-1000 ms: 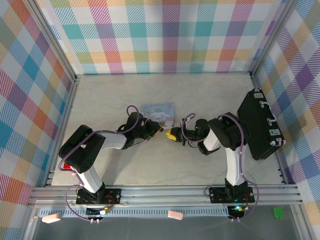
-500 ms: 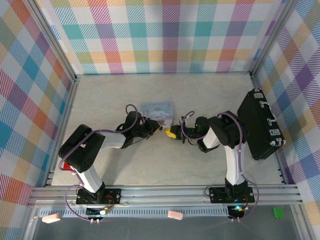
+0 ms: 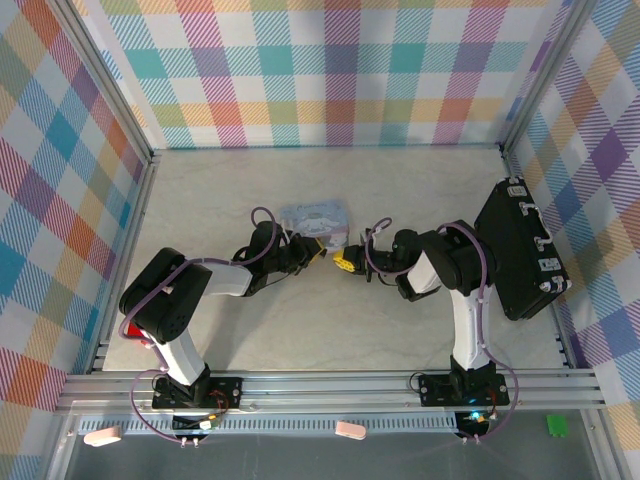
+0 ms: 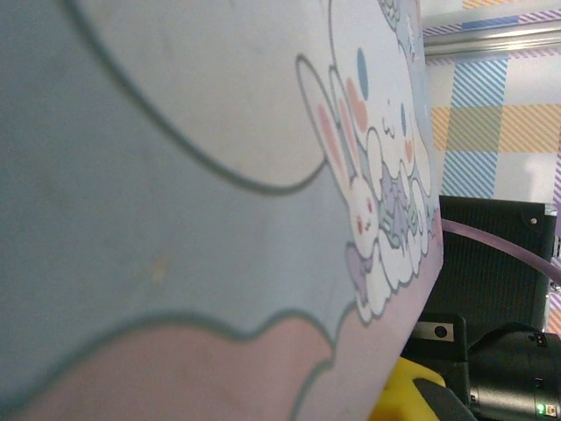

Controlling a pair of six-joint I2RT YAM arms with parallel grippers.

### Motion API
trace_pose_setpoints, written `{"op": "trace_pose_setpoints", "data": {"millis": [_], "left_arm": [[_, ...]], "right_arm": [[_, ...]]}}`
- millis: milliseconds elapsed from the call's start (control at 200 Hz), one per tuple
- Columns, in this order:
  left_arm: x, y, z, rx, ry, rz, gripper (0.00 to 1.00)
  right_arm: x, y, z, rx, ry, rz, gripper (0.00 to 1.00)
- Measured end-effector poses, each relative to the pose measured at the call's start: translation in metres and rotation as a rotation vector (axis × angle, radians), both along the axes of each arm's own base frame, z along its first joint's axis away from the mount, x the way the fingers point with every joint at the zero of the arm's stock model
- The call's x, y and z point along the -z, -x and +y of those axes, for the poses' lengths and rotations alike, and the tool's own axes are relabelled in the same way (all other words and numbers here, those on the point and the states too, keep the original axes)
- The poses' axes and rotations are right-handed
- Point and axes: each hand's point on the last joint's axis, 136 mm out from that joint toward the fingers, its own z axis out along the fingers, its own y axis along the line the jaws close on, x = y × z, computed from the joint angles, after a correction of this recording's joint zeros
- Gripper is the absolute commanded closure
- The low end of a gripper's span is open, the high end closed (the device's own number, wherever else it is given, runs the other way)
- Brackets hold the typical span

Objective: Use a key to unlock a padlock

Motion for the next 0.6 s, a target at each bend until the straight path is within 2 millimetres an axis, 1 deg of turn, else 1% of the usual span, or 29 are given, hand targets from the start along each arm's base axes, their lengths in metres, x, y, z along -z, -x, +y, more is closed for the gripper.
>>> {"op": "trace_pose_setpoints", "data": {"millis": [285,600], "left_arm": [[-0.002,-0.009,-0.001,-0.057,0.056,0.025,0.99],[-0.015,-0.02,-0.001,-0.108,0.1,0.008,1.0]], "right_arm": [[-0.003,-0.006,0.003,0.026,-0.005,0.008,1.0],[-0.016,-0.02,0.004,0.029,-0.033,-0.001,1.0]]}}
